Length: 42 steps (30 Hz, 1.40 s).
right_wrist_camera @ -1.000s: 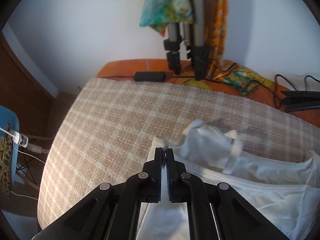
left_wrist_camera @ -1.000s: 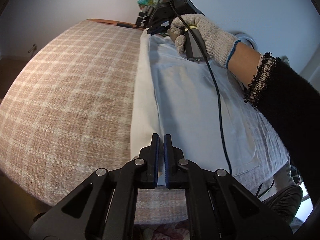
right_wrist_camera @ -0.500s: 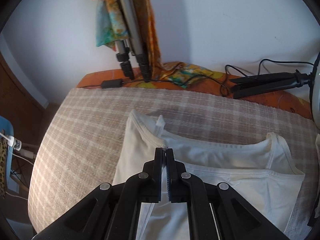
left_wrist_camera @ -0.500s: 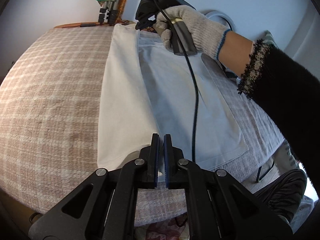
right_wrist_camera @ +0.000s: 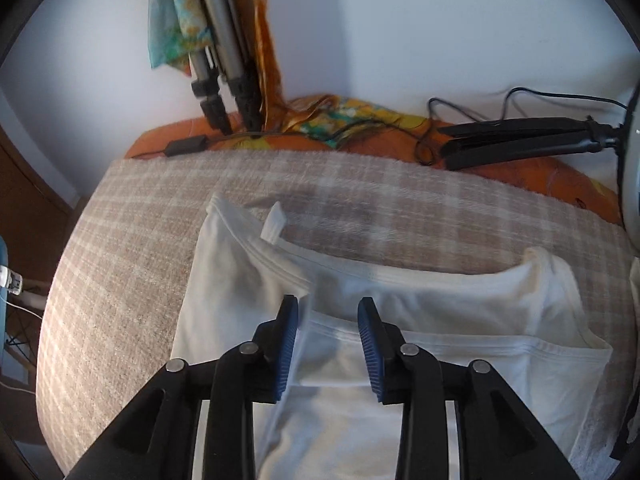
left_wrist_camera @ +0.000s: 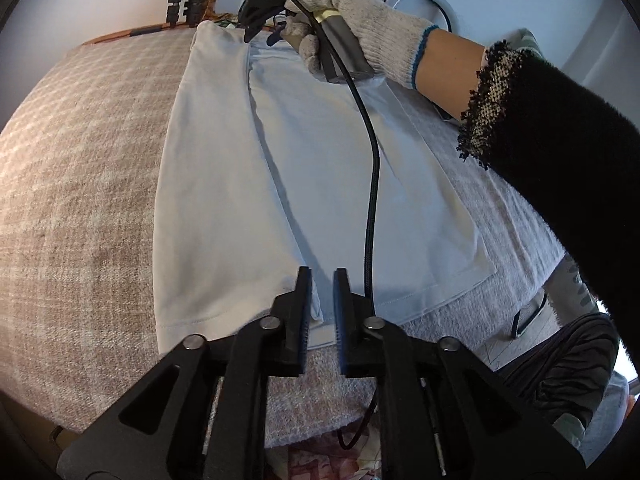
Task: Fold small clothes
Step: 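Fold the held side edge over toward the top's center with both grippers, then open, then move both grippers to the opposite side edge of the tank top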
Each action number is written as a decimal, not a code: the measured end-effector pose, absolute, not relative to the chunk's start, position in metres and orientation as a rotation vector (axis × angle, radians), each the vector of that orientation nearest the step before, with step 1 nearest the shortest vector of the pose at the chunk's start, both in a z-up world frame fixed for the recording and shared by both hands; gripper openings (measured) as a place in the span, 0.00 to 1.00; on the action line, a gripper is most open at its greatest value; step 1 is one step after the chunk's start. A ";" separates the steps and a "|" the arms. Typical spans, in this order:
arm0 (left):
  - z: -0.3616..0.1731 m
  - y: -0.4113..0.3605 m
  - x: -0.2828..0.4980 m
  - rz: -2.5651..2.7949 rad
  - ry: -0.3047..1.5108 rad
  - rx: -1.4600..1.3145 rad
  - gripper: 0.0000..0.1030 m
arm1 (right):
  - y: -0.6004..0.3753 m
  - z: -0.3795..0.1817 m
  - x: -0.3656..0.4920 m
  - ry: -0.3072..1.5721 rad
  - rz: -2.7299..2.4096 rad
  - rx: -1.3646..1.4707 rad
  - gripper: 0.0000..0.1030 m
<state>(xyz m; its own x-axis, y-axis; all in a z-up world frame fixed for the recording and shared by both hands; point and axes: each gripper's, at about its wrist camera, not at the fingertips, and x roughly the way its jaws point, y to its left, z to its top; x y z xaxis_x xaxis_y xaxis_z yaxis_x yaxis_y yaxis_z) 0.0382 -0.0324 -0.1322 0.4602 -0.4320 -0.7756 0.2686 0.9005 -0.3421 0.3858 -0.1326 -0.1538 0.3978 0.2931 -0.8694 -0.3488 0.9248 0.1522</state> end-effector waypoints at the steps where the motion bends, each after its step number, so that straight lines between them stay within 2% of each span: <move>1: -0.131 -0.032 0.036 -0.433 0.999 -0.183 0.12 | -0.138 -0.151 0.384 1.080 0.412 -0.043 0.32; 11: -0.106 -0.027 0.019 -0.431 0.875 -0.168 0.12 | -0.210 -0.089 0.338 0.958 0.423 0.044 0.34; 21: -0.089 -0.063 0.018 -0.484 0.803 -0.103 0.12 | -0.313 -0.040 0.276 0.877 0.403 0.105 0.38; 27: -0.095 -0.106 0.017 -0.557 0.816 -0.082 0.12 | -0.377 -0.039 0.254 0.852 0.353 0.143 0.38; 32: -0.105 -0.148 0.016 -0.634 0.856 -0.060 0.12 | -0.409 -0.059 0.253 0.890 0.343 0.177 0.38; 34: -0.110 -0.165 0.014 -0.670 0.875 -0.046 0.17 | -0.413 -0.069 0.254 0.911 0.352 0.184 0.38; 36: -0.115 -0.182 0.010 -0.706 0.885 -0.021 0.42 | -0.416 -0.079 0.258 0.935 0.358 0.193 0.38; 38: -0.120 -0.198 0.003 -0.712 0.880 0.029 0.47 | -0.416 -0.088 0.264 0.954 0.363 0.202 0.38; 42: -0.134 -0.220 -0.001 -0.691 0.890 0.108 0.47 | -0.408 -0.106 0.276 0.988 0.395 0.215 0.40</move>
<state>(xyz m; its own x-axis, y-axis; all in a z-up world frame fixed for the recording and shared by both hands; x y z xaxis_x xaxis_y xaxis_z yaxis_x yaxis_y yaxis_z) -0.0006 -0.2197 -0.1336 0.4307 -0.5093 -0.7451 0.5957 0.7806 -0.1892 0.2760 -0.4082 -0.1059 0.4873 0.4185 -0.7664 -0.2257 0.9082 0.3524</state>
